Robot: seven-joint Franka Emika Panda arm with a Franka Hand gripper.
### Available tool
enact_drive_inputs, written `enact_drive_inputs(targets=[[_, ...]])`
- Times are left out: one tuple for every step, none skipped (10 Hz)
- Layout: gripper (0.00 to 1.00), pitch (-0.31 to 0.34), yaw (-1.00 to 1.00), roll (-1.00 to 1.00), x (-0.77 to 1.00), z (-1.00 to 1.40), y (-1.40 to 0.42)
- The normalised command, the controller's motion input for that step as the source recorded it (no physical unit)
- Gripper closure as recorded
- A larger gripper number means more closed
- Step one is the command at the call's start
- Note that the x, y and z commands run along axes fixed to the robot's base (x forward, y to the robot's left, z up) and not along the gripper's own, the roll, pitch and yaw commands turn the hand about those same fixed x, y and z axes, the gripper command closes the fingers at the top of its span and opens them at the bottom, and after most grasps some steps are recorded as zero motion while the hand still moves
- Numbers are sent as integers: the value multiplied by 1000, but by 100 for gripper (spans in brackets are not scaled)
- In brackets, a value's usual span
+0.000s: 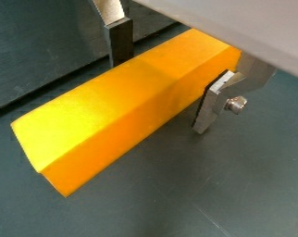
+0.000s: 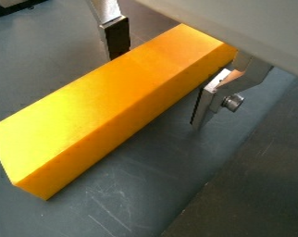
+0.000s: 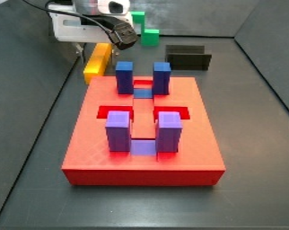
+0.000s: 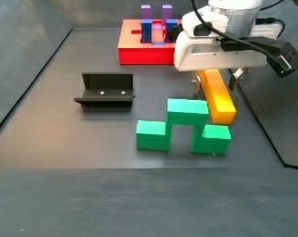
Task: Pick up the yellow object. Move up. Move to above the board. Insert the yellow object.
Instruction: Pick up the yellow object.
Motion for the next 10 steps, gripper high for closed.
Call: enact_drive_inputs(targets=[[0,84,-66,0,3,0,49],[0,6,0,0,0,0,0],[0,24,-14,4,0,0,-43],[0,33,-54,31,0,-6,-106],[100,0,0,0,0,0,0],[100,0,0,0,0,0,0],[100,0,0,0,0,0,0],[100,0,0,0,0,0,0],[100,0,0,0,0,0,0],[100,0,0,0,0,0,0]])
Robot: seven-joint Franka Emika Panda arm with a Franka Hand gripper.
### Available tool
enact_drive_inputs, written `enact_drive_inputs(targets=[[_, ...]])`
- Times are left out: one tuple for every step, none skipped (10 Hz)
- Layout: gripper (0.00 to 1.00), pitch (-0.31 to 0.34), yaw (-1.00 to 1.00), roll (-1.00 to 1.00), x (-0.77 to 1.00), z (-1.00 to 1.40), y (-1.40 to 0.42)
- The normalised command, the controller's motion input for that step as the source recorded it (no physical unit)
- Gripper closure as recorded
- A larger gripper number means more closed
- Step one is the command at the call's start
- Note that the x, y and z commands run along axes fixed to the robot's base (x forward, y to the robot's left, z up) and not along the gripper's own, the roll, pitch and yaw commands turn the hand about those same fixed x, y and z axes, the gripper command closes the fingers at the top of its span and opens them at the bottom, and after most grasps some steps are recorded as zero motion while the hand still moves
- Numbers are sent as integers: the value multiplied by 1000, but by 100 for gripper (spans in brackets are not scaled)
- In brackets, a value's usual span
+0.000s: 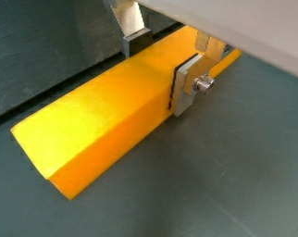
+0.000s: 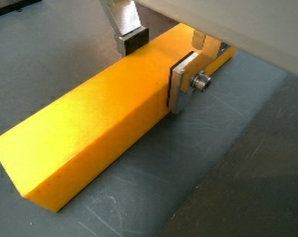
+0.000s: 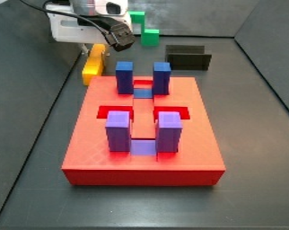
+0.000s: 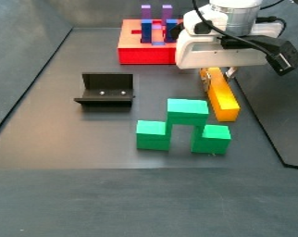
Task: Pick up the yellow object. Move up. Move to above the board. Insert the yellow object.
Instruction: Pick up the yellow object.
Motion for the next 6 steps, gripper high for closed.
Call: enact_drive_inputs(targets=[[100,0,0,0,0,0,0],[100,0,0,0,0,0,0],[100,0,0,0,0,0,0],[100,0,0,0,0,0,0],[100,0,0,0,0,0,0],[100,0,0,0,0,0,0]])
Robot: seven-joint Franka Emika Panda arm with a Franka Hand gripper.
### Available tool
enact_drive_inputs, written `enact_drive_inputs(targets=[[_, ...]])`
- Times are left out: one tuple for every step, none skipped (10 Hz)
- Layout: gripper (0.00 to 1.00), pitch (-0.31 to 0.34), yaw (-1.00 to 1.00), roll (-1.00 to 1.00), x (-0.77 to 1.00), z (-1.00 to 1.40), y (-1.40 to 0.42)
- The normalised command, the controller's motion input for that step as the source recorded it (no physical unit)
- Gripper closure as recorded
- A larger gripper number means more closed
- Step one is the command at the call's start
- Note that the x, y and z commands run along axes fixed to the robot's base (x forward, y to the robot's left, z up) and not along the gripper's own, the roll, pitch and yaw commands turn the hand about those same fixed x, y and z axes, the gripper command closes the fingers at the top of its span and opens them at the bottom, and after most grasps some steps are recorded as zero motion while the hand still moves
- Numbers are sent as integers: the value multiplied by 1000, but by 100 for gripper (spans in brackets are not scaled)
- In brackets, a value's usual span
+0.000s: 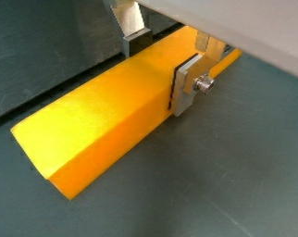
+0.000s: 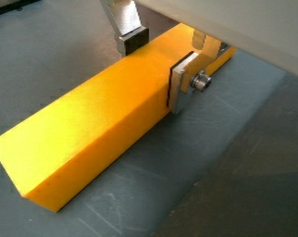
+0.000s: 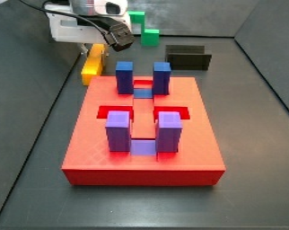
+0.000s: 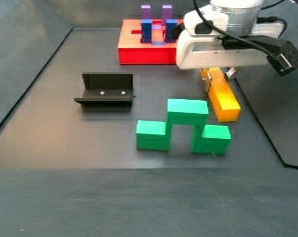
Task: Pick up the yellow object. Move up. Move to above the board. Insert the yellow object.
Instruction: Pick up the yellow object, then move up.
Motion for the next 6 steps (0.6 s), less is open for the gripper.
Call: enact_drive_inputs(targets=[[100,0,0,0,0,0,0],[100,0,0,0,0,0,0],[100,0,0,0,0,0,0],[100,0,0,0,0,0,0],[100,0,0,0,0,833,0],[100,1,73,-2,14,824,-38]])
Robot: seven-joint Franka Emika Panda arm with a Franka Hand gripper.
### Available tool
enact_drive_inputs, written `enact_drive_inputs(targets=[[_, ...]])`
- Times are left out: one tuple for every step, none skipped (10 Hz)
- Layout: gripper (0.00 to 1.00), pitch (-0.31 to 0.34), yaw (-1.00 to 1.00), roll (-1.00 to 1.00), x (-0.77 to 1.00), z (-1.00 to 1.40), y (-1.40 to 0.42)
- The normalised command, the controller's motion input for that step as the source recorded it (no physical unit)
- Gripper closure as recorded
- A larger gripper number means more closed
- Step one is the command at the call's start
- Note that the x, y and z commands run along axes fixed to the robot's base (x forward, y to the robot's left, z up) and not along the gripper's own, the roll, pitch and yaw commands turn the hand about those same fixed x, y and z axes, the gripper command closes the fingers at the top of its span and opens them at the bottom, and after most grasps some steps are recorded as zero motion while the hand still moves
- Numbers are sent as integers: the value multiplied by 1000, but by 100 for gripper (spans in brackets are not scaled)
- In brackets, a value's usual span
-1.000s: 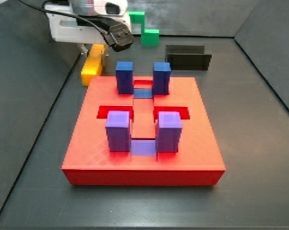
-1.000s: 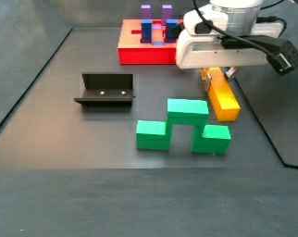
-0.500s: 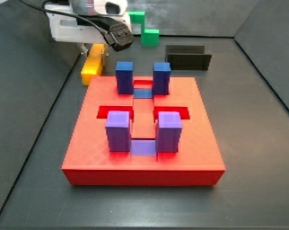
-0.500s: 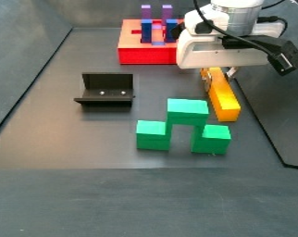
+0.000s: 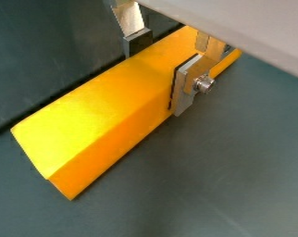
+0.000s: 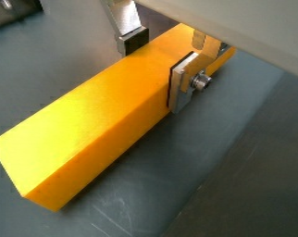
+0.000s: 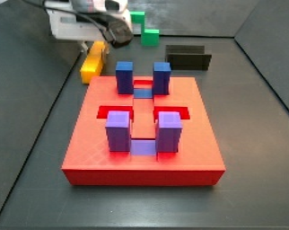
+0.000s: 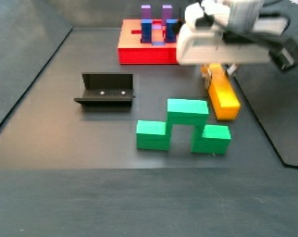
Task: Pick up the yellow object. Move up. Move to above the board. Insert the yellow object.
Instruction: Move up, then move to above the board.
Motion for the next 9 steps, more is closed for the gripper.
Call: enact_drive_inputs(targets=[[100,26,61,8,-28,586,-32],[100,17,48,19,-20,388,-21],[100,0,0,0,0,1400,0],[100,2,-9,2,6,1400,0],[100,41,-5,13,-46,1400,1],[100,26,0,31,-36,1400,8],[100,43,3,35,-5,1400,7],[100,84,4,26,12,1400,9],[100,85,3,24,-5,1400,5]])
